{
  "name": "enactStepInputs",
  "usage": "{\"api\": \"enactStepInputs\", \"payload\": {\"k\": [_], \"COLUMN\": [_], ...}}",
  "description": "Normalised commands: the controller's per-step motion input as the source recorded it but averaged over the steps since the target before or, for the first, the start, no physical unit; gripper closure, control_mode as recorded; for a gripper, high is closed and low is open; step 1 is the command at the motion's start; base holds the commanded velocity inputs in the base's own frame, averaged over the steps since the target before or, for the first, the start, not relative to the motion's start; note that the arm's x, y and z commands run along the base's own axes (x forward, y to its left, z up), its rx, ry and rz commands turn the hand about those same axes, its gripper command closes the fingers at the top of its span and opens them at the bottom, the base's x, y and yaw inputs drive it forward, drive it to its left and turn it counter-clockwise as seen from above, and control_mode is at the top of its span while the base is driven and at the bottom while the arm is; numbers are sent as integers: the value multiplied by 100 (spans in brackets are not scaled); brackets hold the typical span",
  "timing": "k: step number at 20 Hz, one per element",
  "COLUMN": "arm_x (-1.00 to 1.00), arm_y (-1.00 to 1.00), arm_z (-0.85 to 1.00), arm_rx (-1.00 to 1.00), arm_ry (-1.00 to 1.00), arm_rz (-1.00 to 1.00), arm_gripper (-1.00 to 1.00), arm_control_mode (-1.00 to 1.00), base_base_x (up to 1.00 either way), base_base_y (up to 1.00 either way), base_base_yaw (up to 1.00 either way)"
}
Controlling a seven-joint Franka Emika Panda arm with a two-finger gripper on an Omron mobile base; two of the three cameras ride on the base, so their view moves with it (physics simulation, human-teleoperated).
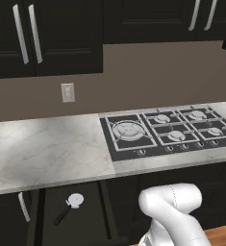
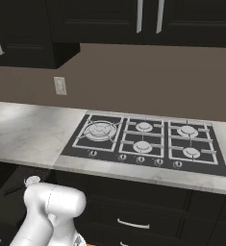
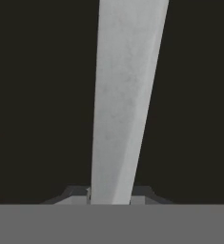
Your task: Take the pizza cutter from the drawer on the left and place it on the dining counter for cutting.
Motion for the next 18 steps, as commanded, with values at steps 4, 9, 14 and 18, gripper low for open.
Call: {"api": "enactStepInputs", "payload": {"k": [4,9,14,18], "arm_x": [-50,-49,-51,-36], "arm_y": [0,0,0,0], "arm_z": [0,0,0,0], "arm_rx": [0,0,0,0], "arm_ry": [0,0,0,0], "arm_rz": [-4,-2,-1,0], "arm_gripper": [100,100,100,100], "arm_control_mode": [-100,-100,-100,-100], "base_base_x": [0,0,0,0], "base_base_y": [0,0,0,0], "base_base_yaw": [0,0,0,0]}}
